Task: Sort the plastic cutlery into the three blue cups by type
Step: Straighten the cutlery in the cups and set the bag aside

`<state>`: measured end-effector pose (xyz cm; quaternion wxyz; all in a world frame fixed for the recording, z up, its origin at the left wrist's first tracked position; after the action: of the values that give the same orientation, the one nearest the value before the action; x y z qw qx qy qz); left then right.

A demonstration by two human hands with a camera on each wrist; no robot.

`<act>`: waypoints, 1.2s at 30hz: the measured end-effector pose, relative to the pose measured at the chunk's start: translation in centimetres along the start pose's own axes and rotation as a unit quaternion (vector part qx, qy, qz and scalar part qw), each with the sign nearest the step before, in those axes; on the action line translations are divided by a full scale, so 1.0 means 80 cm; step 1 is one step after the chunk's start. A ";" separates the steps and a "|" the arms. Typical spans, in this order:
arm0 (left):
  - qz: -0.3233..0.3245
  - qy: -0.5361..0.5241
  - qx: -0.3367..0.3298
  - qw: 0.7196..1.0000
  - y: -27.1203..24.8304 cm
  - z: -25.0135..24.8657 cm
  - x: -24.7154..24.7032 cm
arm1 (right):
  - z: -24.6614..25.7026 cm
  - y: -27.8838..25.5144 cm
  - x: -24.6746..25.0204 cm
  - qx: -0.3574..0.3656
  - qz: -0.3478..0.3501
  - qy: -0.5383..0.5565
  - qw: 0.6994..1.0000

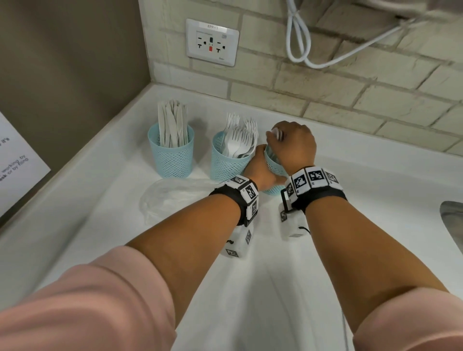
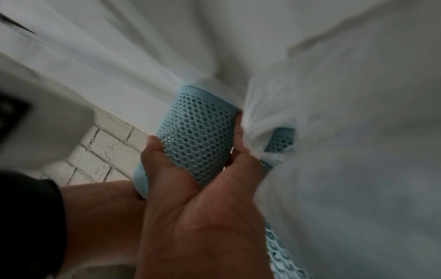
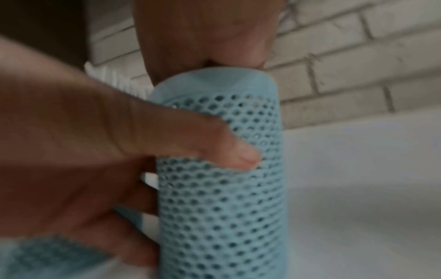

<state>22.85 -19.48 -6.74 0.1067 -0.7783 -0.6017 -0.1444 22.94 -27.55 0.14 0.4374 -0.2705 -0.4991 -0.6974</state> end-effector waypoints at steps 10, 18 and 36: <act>-0.030 -0.006 -0.004 1.000 -0.006 -0.002 0.002 | 0.002 -0.006 0.005 -0.012 -0.088 0.049 0.995; -0.018 0.022 0.005 1.000 -0.010 -0.008 0.006 | -0.007 -0.001 0.004 -0.024 -0.009 0.026 0.999; -0.003 0.112 0.076 0.991 -0.063 -0.058 0.022 | 0.007 0.013 0.063 -0.143 0.034 0.078 0.986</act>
<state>17.95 -18.16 -1.83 0.2319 -0.7451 -0.5973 -0.1852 21.46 -28.85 4.95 0.4549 -0.2920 -0.3494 -0.7653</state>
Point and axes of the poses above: each hand's wrist, its own y-axis towards the middle knuckle, its own x-axis out of the back of the hand, z = x × y, the point moved 1 cm from there along y, towards the middle knuckle, and after that the axes turned 3 degrees about -x, right-handed, at the moved point
